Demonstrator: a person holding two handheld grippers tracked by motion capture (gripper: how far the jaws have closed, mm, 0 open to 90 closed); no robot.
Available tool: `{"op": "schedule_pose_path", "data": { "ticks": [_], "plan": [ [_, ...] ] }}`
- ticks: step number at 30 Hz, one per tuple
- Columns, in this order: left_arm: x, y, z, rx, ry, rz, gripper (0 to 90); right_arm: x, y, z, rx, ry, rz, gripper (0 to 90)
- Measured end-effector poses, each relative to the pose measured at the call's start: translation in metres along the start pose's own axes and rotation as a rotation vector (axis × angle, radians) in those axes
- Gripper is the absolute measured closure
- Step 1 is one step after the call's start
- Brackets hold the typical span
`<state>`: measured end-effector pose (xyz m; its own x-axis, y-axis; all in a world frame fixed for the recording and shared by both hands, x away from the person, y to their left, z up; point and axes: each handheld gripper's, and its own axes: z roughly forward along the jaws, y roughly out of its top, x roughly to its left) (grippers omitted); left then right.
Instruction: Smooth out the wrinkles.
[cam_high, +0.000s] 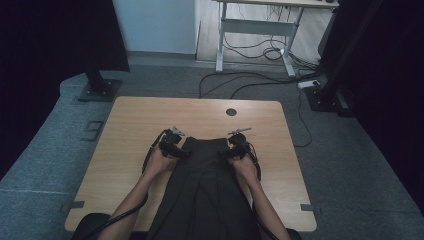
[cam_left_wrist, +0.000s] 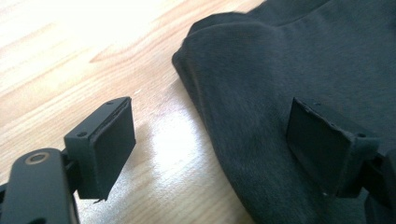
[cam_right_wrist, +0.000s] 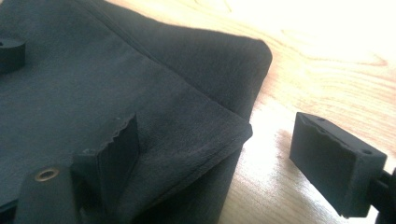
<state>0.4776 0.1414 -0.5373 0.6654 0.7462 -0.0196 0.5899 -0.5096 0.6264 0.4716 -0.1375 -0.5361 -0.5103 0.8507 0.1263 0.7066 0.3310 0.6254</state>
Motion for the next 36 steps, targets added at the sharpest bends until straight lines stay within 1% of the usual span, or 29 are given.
{"op": "schedule_pose_path", "data": {
  "ticks": [1, 2, 4, 5, 6, 8, 9, 12, 16, 18, 20, 22, 23, 26, 27, 30, 32, 36],
  "plan": [
    [0.002, 0.0, 0.001, -0.002, -0.013, -0.022, 14.8, 0.0, -0.001, 0.002, -0.001, -0.006, -0.012, 15.3],
    [0.004, -0.001, 0.002, -0.008, -0.02, -0.038, 14.6, 0.002, -0.001, 0.003, -0.003, -0.023, -0.029, 15.3],
    [0.005, -0.001, 0.003, -0.018, -0.022, -0.03, 14.8, 0.006, 0.0, 0.005, -0.001, -0.048, -0.053, 16.9],
    [0.005, 0.0, 0.003, -0.017, -0.024, -0.024, 15.1, 0.007, 0.0, 0.005, -0.003, -0.047, -0.055, 19.4],
    [0.005, 0.0, 0.003, -0.018, -0.025, -0.022, 15.7, 0.009, 0.0, 0.006, -0.007, -0.046, -0.059, 23.5],
    [0.004, 0.0, 0.003, -0.021, -0.032, -0.017, 18.2, 0.012, 0.001, 0.004, -0.011, -0.02, -0.078, 35.7],
    [0.003, -0.001, 0.002, -0.025, -0.039, -0.012, 20.9, 0.013, 0.001, 0.003, -0.01, -0.01, -0.083, 37.0],
    [0.0, -0.001, 0.001, -0.04, -0.062, -0.008, 31.9, 0.015, 0.0, 0.002, -0.005, -0.016, -0.073, 41.0],
    [-0.002, 0.0, -0.001, -0.04, -0.094, -0.005, 46.2, 0.018, 0.0, 0.001, -0.004, -0.001, -0.072, 53.7],
    [-0.004, 0.001, -0.001, -0.034, -0.107, -0.011, 53.6, 0.019, 0.0, 0.0, -0.005, 0.021, -0.067, 62.3],
    [-0.004, 0.002, -0.002, -0.024, -0.122, -0.015, 60.7, 0.019, -0.001, 0.0, -0.009, 0.04, -0.07, 67.8],
    [-0.005, 0.002, -0.002, -0.026, -0.138, -0.02, 67.9, 0.022, -0.002, -0.001, -0.013, 0.038, -0.078, 70.2],
    [-0.005, 0.002, -0.002, -0.026, -0.137, -0.004, 71.9, 0.022, -0.002, -0.001, -0.014, 0.034, -0.085, 71.0],
    [-0.009, 0.004, -0.004, -0.034, -0.111, 0.061, 81.9, 0.024, 0.0, -0.003, -0.007, 0.022, -0.116, 72.5],
    [-0.01, 0.006, -0.006, -0.038, -0.104, 0.074, 81.9, 0.024, 0.0, -0.003, -0.007, 0.022, -0.116, 72.5],
    [-0.007, 0.013, -0.012, -0.071, -0.116, 0.069, 84.7, 0.021, 0.004, -0.006, -0.01, 0.033, -0.115, 73.2],
    [-0.005, 0.021, -0.016, -0.087, -0.114, 0.07, 85.0, 0.018, 0.009, -0.011, -0.026, 0.038, -0.109, 73.4],
    [-0.001, 0.037, -0.025, -0.124, -0.094, 0.078, 85.1, 0.015, 0.023, -0.024, -0.068, 0.037, -0.113, 73.5]
  ]
}}
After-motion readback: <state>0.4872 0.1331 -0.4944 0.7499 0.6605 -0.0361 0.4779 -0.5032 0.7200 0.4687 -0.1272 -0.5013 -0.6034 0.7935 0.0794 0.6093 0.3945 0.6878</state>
